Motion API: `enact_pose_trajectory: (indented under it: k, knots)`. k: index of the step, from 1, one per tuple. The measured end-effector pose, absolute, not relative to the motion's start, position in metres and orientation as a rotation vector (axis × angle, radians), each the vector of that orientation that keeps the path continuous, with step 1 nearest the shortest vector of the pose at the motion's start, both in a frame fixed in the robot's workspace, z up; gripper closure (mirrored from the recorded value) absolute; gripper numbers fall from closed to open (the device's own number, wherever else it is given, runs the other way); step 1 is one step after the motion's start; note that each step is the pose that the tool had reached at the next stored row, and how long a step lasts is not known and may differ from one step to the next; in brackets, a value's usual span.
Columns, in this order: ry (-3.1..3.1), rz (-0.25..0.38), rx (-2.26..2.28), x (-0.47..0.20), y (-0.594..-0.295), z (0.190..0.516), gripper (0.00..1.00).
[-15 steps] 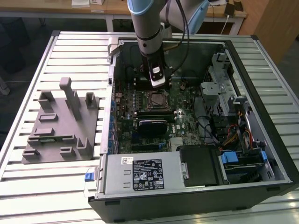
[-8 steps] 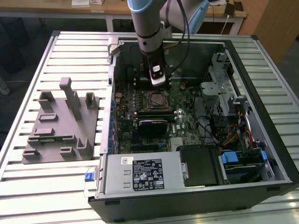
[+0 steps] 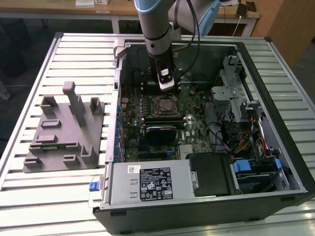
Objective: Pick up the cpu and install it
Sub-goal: 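Install the first cpu locking lever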
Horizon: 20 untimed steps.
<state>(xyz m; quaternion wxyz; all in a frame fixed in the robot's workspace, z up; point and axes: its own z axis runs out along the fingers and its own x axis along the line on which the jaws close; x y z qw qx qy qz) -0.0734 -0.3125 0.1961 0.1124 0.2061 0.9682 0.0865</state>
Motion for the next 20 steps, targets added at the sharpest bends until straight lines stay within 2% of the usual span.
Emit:
enact_pose_trajectory:
  k: [20]
  knots:
    - [2.837, 0.256, 0.596, -0.0735, -0.3155, 0.1925, 0.89]
